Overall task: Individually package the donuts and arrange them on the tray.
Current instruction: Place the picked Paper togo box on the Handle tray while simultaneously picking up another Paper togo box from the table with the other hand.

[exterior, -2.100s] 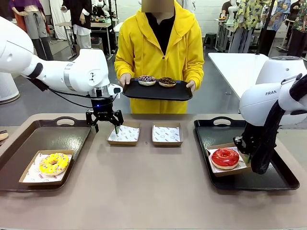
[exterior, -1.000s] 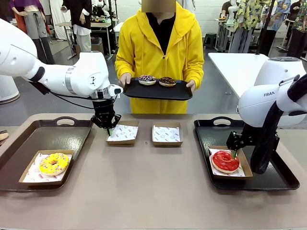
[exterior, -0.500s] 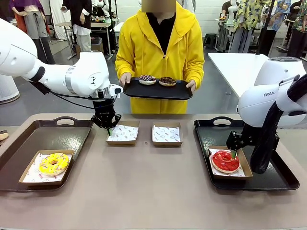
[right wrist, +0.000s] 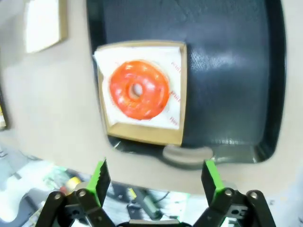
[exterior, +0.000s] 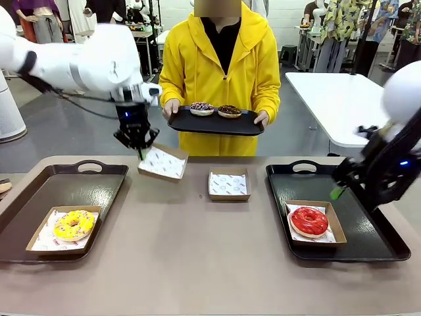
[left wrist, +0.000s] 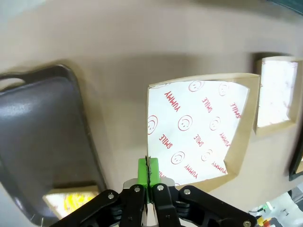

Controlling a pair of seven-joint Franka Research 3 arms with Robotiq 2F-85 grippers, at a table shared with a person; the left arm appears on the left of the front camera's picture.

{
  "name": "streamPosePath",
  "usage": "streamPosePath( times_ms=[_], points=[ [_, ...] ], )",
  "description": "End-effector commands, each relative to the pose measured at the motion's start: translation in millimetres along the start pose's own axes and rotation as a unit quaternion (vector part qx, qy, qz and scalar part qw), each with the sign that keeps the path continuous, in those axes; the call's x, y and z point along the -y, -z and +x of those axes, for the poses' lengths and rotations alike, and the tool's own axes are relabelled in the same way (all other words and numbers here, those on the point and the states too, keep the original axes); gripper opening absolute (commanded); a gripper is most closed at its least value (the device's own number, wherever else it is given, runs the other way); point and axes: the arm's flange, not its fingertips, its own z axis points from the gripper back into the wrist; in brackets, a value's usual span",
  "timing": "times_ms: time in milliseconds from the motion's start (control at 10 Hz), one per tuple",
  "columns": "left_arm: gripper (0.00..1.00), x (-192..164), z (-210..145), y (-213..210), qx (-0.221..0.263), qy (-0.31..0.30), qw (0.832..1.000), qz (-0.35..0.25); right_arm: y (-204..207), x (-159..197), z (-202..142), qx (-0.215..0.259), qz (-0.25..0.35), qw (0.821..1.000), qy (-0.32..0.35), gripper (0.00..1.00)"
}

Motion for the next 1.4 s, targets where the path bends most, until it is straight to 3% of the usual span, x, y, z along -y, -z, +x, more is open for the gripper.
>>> streamPosePath(
  times_ms=[0,300,500,700,900,1100,1200,1300],
  points=[
    [0.0,-4.7,5.4,-34.7,0.024,-0.001,1.0,-0.002,-19.1,46.9,-51.1,0.007,0.106,0.994,-0.004,1.0],
    [0.0,-0.2,12.7,-77.6,0.054,-0.014,0.998,-0.007,-69.1,113.7,-70.3,0.073,0.283,0.956,-0.027,1.0],
    [0.0,5.8,17.9,-91.8,0.066,-0.017,0.998,-0.004,-85.2,158.6,-73.2,0.1,0.35,0.931,-0.014,1.0],
    [0.0,11.7,20.9,-92.5,0.066,-0.02,0.998,0.001,-90.0,205.5,-59.5,0.095,0.409,0.908,0.015,1.0],
    [0.0,5.0,14.8,-92.0,0.07,-0.005,0.997,-0.018,-77.8,239.0,-39.8,0.057,0.44,0.895,0.029,1.0],
    [0.0,5.0,14.8,-92.0,0.07,-0.005,0.997,-0.018,-57.3,260.6,-25.3,0.051,0.462,0.884,0.045,1.0],
    [0.0,5.0,14.8,-92.0,0.07,-0.005,0.997,-0.018,-68.4,231.8,-49.6,0.062,0.436,0.897,0.041,1.0],
    [0.0,5.0,14.8,-92.0,0.07,-0.005,0.997,-0.018,-68.4,231.8,-49.6,0.062,0.436,0.897,0.041,1.0]
  ],
)
